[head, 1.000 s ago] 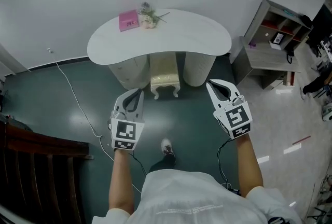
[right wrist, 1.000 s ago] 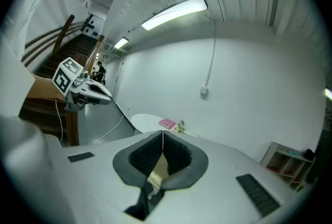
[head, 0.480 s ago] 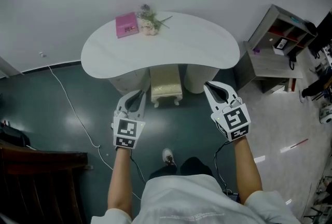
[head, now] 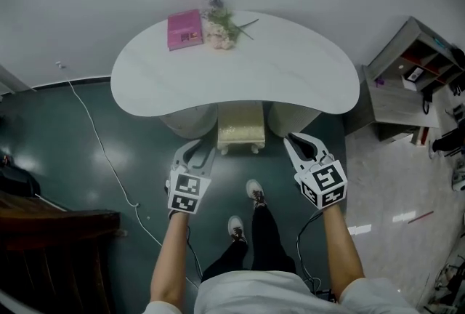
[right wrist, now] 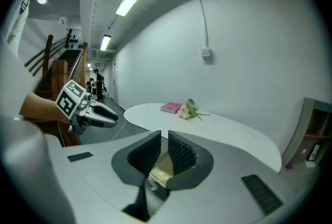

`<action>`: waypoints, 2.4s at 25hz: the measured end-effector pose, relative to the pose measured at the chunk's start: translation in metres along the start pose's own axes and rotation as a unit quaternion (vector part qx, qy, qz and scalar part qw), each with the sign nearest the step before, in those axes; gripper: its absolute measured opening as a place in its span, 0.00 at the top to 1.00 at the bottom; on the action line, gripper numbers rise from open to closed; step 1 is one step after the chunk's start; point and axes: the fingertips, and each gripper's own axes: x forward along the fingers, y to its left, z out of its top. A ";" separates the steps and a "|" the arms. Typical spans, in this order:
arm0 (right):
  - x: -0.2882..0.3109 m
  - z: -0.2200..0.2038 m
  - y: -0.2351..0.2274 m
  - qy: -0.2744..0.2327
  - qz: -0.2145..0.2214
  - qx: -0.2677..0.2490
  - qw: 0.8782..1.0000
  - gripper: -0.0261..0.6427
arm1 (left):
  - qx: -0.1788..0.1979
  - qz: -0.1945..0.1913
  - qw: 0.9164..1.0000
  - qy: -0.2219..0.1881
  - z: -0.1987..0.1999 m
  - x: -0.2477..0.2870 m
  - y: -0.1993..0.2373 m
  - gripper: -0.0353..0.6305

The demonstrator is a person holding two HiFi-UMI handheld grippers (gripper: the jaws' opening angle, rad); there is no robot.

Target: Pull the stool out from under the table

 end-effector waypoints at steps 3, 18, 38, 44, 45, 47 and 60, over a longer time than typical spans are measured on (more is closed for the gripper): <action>0.031 -0.035 -0.019 0.025 0.007 0.016 1.000 0.83 | -0.019 -0.005 1.000 0.020 -0.025 0.033 0.005 0.75; 0.153 -0.243 -0.062 0.176 0.046 0.051 0.982 0.63 | -0.142 -0.026 0.980 0.135 -0.193 0.158 0.000 0.67; 0.255 -0.432 -0.062 0.240 0.059 0.072 0.966 0.58 | -0.141 -0.069 0.969 0.192 -0.352 0.291 -0.016 0.55; 0.279 -0.491 -0.068 0.242 0.034 0.093 0.965 0.55 | -0.150 -0.073 0.966 0.195 -0.404 0.324 -0.019 0.50; 0.284 -0.499 -0.068 0.242 0.032 0.093 0.965 0.55 | -0.150 -0.072 0.966 0.196 -0.412 0.329 -0.017 0.50; 0.294 -0.515 -0.070 0.244 0.031 0.091 0.965 0.54 | -0.147 -0.073 0.967 0.194 -0.425 0.340 -0.014 0.49; 0.343 -0.550 -0.075 0.248 0.014 0.034 0.968 0.57 | -0.115 -0.090 0.973 0.176 -0.443 0.394 -0.009 0.53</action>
